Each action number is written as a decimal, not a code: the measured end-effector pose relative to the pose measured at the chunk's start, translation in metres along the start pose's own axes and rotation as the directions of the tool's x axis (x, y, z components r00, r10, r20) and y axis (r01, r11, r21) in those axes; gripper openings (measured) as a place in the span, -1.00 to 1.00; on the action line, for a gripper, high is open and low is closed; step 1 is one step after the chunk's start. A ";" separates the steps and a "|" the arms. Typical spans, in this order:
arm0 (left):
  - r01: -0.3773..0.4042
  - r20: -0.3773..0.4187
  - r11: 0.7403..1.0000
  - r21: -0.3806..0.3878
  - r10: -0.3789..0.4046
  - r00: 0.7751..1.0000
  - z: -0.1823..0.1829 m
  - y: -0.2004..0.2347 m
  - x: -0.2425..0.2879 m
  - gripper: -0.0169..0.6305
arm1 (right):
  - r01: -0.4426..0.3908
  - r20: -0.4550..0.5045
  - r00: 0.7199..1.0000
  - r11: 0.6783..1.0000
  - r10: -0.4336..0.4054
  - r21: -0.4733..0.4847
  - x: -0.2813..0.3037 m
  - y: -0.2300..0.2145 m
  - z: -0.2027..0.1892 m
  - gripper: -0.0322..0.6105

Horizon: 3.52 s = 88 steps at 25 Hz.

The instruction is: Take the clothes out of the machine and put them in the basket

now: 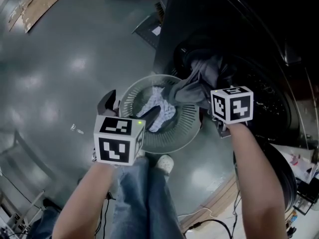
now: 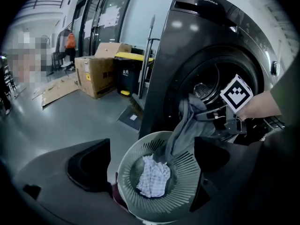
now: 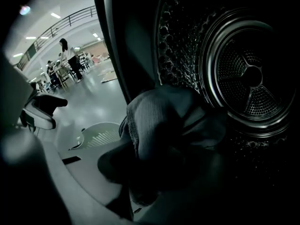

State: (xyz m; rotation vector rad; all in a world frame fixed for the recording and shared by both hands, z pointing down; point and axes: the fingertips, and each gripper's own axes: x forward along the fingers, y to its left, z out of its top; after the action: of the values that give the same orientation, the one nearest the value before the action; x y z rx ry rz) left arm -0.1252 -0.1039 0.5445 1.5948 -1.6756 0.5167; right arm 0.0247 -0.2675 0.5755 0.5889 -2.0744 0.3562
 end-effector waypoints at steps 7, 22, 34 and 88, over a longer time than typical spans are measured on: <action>-0.008 0.015 1.000 0.016 0.007 1.000 0.015 -0.006 -0.032 0.79 | -0.042 0.010 0.999 0.999 0.042 0.015 -0.033 0.035 -0.004 -0.56; -0.030 0.005 1.000 0.001 0.030 1.000 0.006 -0.008 -0.072 0.79 | -0.267 -0.019 0.962 0.956 0.271 0.118 -0.070 0.165 -0.061 -0.56; -0.065 -0.017 0.998 -0.023 0.065 0.998 -0.009 0.017 -0.076 0.79 | -0.319 -0.057 0.942 0.937 0.330 0.142 -0.057 0.206 -0.091 -0.54; 0.083 -0.155 0.993 0.078 -0.070 0.985 -0.074 -0.047 -0.007 0.79 | 0.225 -0.210 0.969 0.827 -0.133 0.516 0.002 0.036 -0.218 -0.48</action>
State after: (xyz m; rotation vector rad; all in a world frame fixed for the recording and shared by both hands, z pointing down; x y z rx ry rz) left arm -0.0627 -0.0512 0.5767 1.6308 -1.4906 0.6598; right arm 0.1583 -0.1366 0.6931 1.0451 -1.7312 0.8623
